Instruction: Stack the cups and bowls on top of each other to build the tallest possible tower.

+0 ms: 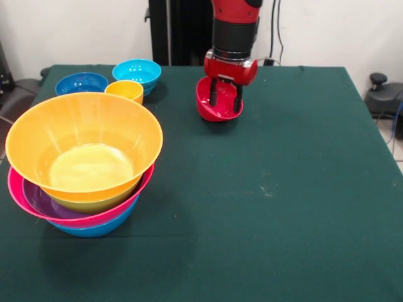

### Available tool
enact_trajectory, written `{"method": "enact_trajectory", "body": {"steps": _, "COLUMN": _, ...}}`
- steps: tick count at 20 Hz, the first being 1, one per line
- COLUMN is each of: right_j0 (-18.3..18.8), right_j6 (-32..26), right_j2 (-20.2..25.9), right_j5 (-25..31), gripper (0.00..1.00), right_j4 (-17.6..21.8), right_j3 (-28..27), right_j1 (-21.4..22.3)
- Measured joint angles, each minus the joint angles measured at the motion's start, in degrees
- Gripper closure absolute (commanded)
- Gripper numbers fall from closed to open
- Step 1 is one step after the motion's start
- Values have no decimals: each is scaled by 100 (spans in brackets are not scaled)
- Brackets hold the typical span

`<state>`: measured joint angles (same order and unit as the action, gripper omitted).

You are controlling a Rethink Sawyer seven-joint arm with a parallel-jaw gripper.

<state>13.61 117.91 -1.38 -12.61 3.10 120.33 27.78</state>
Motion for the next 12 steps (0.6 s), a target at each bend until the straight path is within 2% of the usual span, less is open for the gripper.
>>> {"method": "enact_trajectory", "body": {"steps": 12, "right_j0": -50, "right_j6": 0, "right_j2": 7, "right_j5": 306, "gripper": 0, "right_j4": 4, "right_j3": 38, "right_j1": 774}}
